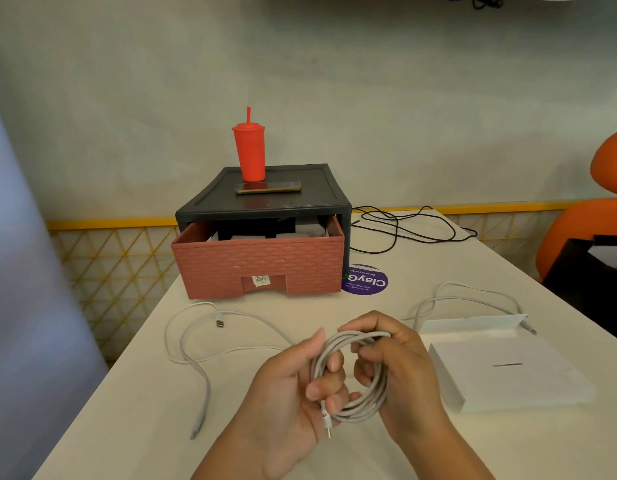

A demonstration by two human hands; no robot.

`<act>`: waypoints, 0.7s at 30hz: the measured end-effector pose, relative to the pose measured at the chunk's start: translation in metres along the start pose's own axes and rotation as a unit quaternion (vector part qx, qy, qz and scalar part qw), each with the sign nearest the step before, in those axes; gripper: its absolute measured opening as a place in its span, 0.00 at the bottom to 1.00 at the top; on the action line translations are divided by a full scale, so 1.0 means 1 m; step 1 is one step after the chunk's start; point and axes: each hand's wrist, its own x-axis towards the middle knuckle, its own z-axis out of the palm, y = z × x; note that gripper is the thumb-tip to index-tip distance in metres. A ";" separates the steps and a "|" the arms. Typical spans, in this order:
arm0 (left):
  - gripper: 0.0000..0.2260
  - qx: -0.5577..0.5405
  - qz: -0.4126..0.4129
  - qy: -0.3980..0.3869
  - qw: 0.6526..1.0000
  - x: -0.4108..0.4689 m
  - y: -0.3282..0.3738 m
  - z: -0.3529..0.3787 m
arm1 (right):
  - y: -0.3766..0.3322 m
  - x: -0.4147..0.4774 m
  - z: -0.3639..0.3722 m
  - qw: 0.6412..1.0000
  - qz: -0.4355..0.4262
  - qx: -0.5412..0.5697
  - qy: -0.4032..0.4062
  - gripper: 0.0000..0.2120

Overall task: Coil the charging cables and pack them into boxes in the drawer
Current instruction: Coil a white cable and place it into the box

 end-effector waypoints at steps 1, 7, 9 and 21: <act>0.13 0.009 0.018 0.008 1.000 -0.001 0.002 -0.001 | -0.001 0.001 -0.002 1.000 -0.013 -0.016 -0.020 0.12; 0.17 0.215 0.121 0.087 0.965 -0.001 -0.002 -0.012 | -0.022 0.008 -0.020 0.980 -0.111 -0.160 -0.038 0.08; 0.18 0.342 0.147 0.090 0.924 0.001 -0.006 -0.016 | -0.030 0.009 -0.019 0.958 -0.160 -0.234 -0.051 0.09; 0.14 0.250 0.152 -0.042 0.955 -0.009 0.001 -0.016 | -0.016 0.017 -0.018 0.944 -0.190 -0.270 0.013 0.04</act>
